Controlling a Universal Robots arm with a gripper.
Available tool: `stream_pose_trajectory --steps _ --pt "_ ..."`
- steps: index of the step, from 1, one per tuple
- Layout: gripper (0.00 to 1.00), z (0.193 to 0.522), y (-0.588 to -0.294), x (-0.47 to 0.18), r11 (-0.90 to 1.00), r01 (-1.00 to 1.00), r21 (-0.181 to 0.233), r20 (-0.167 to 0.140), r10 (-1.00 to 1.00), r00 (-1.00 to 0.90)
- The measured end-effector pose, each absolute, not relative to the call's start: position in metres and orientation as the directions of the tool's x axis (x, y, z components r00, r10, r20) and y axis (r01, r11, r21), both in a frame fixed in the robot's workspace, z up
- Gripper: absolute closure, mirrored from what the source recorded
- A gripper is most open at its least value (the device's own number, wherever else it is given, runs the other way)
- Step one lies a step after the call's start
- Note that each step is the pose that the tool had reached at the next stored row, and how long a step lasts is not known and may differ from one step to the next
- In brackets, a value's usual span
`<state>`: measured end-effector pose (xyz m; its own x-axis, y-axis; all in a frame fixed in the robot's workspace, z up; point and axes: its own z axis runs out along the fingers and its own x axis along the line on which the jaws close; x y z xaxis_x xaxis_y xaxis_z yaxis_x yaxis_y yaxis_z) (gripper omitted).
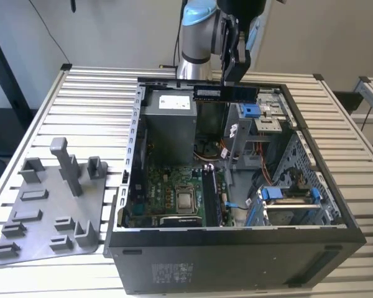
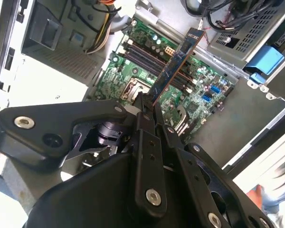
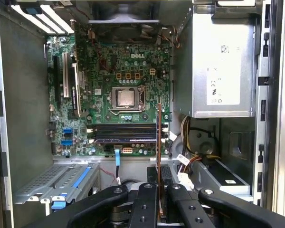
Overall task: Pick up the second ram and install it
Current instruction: 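Insert the second ram into the second slot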
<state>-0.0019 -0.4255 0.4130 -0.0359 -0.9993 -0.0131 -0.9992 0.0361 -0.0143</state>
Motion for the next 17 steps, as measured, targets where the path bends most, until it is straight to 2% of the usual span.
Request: stream_pose_trajectory --steps 17 --pt "0.86 0.4128 -0.4255 -0.0019 0.078 -0.997 -0.014 -0.013 -0.997 -0.078"
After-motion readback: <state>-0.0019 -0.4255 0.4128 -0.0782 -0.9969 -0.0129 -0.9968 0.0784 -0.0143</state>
